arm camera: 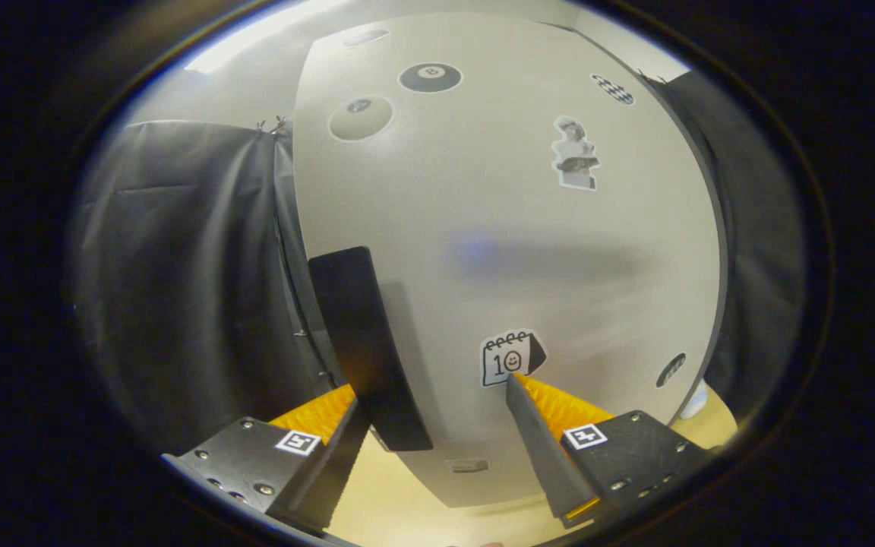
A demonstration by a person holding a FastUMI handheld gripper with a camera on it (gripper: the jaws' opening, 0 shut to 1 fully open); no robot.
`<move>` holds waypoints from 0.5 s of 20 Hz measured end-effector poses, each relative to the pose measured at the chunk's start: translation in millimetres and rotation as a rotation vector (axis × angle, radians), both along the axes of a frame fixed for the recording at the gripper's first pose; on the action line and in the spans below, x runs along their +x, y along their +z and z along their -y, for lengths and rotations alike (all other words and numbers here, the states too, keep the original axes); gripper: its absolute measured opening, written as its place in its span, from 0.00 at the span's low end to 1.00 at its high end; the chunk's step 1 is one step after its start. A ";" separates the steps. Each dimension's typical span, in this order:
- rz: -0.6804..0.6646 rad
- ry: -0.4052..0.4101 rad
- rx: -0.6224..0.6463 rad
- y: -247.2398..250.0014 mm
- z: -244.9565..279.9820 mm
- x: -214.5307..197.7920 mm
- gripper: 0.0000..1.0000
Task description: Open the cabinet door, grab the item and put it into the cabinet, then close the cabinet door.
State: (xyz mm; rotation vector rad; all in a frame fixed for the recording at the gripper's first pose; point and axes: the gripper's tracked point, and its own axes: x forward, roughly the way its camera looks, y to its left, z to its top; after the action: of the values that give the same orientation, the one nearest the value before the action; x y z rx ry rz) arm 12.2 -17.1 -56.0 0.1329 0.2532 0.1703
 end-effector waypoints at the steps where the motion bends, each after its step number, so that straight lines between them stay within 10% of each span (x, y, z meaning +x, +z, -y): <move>1: 0.001 -0.002 0.000 -0.5 -0.6 0.2 1.00; 10: 0.001 -0.001 0.001 -1.1 -2.3 2.2 1.00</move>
State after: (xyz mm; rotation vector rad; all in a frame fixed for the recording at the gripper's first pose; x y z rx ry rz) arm 14.5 -14.8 -57.0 0.1344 0.2521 0.1691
